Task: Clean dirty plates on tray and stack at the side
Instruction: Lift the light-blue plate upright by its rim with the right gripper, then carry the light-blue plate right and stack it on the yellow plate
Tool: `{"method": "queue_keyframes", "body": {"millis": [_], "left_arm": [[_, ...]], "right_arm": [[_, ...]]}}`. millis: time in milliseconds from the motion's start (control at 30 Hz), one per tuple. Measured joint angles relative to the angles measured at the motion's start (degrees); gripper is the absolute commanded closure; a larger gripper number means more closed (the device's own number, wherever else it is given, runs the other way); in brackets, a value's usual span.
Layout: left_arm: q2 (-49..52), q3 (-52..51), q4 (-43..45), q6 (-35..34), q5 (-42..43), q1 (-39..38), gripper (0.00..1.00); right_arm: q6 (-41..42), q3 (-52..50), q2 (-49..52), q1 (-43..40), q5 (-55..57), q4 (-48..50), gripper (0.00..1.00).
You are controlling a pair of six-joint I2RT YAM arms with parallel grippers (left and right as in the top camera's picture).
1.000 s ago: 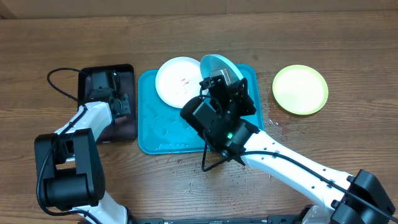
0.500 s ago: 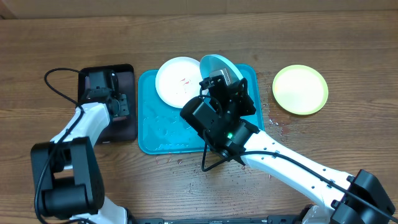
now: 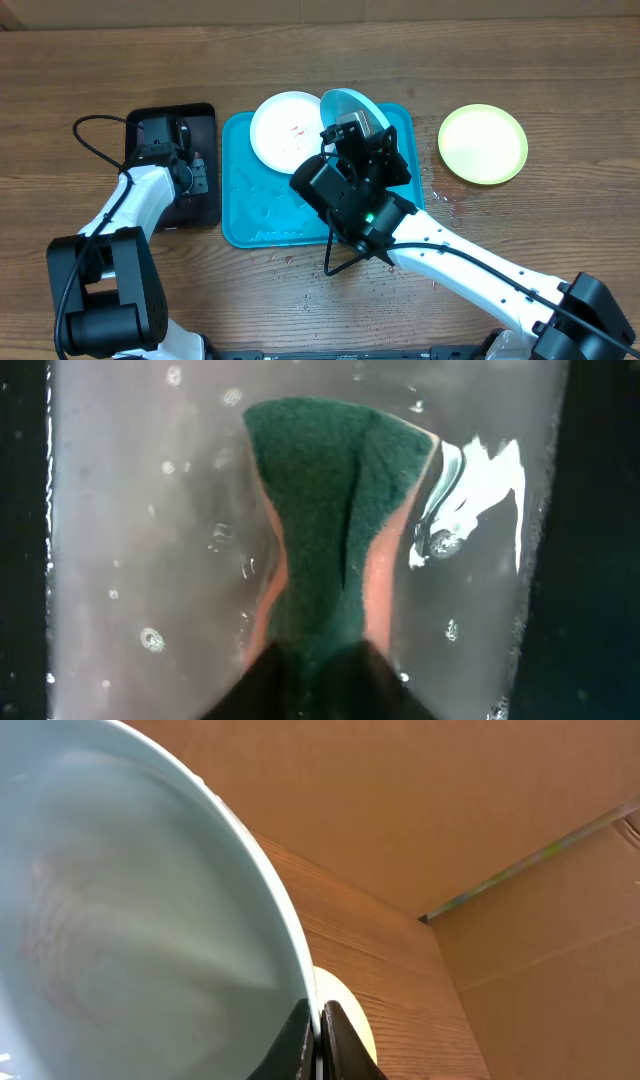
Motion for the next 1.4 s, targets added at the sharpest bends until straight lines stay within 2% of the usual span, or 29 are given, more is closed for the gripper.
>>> {"method": "queue_keyframes", "body": {"millis": [67,400,433,467,500,567,633,733,833,867,1300,1367,1400], "left_arm": [[0.0,0.0,-0.35,-0.02,0.02,0.0,0.96],[0.0,0.0,-1.05,-0.68,-0.02,0.0,0.96],[-0.11,0.04,-1.42,-0.96,-0.02,0.0,0.8],[-0.31,0.07,-1.88,-0.98,0.0,0.0,0.58],[-0.63,0.07,-2.21,-1.22,0.0,0.0,0.44],[-1.57,0.09,-2.43,-1.36,0.0,0.0,0.4],[-2.64,0.13,-2.23,-1.55,0.0,0.0,0.42],[-3.65,0.35,-1.25,-1.62,0.0,0.0,0.49],[-3.65,0.55,0.09,-2.75,0.0,0.0,0.68],[-3.65,0.55,0.42,-3.3,-0.02,0.0,0.72],[0.46,0.55,1.77,-5.29,0.0,0.0,0.69],[1.73,0.55,2.23,-5.49,-0.02,0.0,0.75],[2.19,0.55,2.45,-5.53,-0.02,0.0,0.87]], "right_arm": [[0.0,0.0,0.0,0.0,-0.02,-0.04,0.96],[0.02,0.0,0.0,0.0,-0.04,-0.04,0.96],[0.0,0.0,0.0,0.0,-0.02,-0.04,0.96],[0.02,0.0,0.0,0.0,-0.04,0.0,0.96],[0.0,0.0,0.0,0.0,-0.02,-0.02,0.96],[0.0,0.0,0.0,0.0,-0.02,-0.04,0.96],[0.0,0.0,0.0,0.0,-0.02,0.02,0.96],[0.02,0.0,0.0,0.0,-0.02,0.0,0.96],[0.0,0.0,0.0,0.0,-0.04,-0.02,0.96],[0.0,0.0,0.0,0.0,-0.02,-0.02,0.96],[0.02,0.0,0.0,0.0,-0.04,-0.02,0.96],[0.0,0.0,0.0,0.0,-0.04,0.0,0.96],[0.0,0.0,0.0,0.0,-0.07,-0.02,0.96]]}}
